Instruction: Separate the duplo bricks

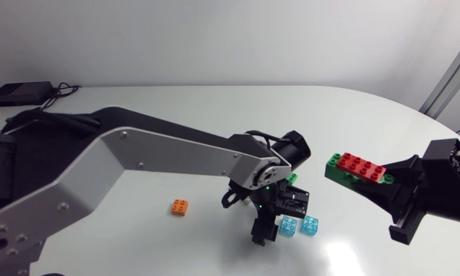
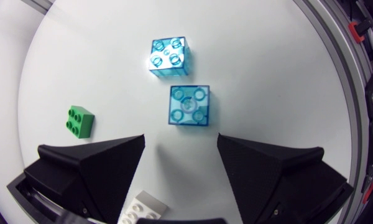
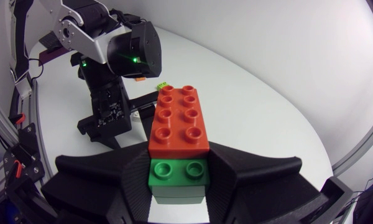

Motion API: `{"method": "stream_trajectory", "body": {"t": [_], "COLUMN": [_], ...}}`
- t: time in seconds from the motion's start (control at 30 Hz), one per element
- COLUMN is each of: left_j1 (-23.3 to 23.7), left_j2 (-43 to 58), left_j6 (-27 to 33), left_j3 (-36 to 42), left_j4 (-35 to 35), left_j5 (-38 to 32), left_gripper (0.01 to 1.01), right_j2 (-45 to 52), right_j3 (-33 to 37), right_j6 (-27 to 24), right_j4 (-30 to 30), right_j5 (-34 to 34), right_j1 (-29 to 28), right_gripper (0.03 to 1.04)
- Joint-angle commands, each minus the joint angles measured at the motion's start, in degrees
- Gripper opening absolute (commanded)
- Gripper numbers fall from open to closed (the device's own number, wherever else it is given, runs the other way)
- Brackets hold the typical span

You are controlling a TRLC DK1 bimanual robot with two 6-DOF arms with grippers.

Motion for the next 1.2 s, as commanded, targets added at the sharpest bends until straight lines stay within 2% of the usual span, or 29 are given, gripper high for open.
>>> {"method": "stream_trajectory", "body": {"t": [0.0,0.3,0.6,0.8,1.0,1.17], "left_j1": [0.1,-0.5,-0.1,2.0,4.5,5.1], "left_j2": [-1.3,-1.2,-3.7,-14.2,-26.4,-29.7], "left_j6": [-0.4,-1.4,-3.2,-2.2,0.4,2.4], "left_j3": [-1.4,-0.1,-3.3,-8.9,-9.1,-8.6], "left_j4": [1.1,3.1,6.4,5.4,-3.3,-9.1], "left_j5": [-0.5,-0.5,0.2,0.3,3.2,6.1], "left_gripper": [0.811,0.813,0.816,0.818,0.834,0.833], "right_j2": [-0.8,-1.2,-1.5,-1.4,-0.4,0.9], "right_j3": [-0.9,-0.2,-0.4,-0.7,-1.7,-2.0], "right_j6": [-1.3,-1.3,-1.3,-1.3,-0.7,4.6], "right_j4": [-1.1,-1.8,-2.3,-2.6,-3.2,0.0], "right_j5": [-0.6,-0.6,-0.8,-0.9,-0.7,4.5], "right_j1": [-0.7,-0.7,-0.5,0.5,6.3,18.0], "right_gripper": [0.31,0.31,0.31,0.31,0.31,0.31]}}
